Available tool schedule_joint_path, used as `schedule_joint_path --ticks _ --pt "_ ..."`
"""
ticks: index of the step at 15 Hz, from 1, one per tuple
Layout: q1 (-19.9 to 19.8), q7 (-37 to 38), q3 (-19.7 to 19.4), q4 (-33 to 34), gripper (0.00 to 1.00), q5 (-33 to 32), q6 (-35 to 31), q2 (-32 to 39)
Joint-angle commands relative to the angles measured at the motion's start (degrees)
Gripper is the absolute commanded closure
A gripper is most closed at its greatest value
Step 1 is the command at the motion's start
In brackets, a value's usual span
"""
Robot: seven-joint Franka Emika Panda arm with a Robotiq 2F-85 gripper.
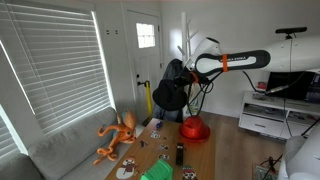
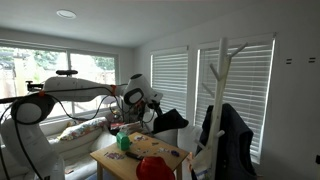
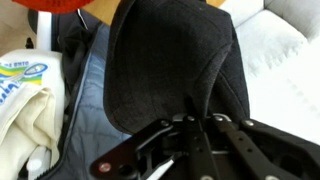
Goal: Hang the black hat on the white stand
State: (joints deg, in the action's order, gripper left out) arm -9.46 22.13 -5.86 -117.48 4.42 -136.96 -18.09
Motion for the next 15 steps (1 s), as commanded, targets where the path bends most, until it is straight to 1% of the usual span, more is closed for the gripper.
schedule_joint_path --ticks 1,3,4,5,7,8,9,12,15 --pt "-1.94 1.68 -0.06 -0.01 0.98 0.14 -6.56 -4.29" --pt "-2.64 1.95 0.1 0.01 0.98 0.7 -11.92 -5.32" --pt "-1.89 1.69 -0.3 -0.15 0.98 2.74 -14.62 -5.57" --pt "-2.42 0.43 -0.05 0.79 0.94 1.02 -10.55 -4.31" --pt "-2.42 0.43 -0.04 0.8 0.94 1.81 -12.83 -4.84" --pt "-2.41 0.46 -0.04 0.77 0.98 2.0 -13.13 -4.83" --pt "-2.55 1.42 0.17 0.74 0.98 2.29 -13.44 -4.57" --pt "-4.3 3.91 0.93 0.95 0.98 0.98 -17.57 -4.14" --pt "-5.28 4.48 1.53 0.34 0.98 0.85 -22.68 -4.56"
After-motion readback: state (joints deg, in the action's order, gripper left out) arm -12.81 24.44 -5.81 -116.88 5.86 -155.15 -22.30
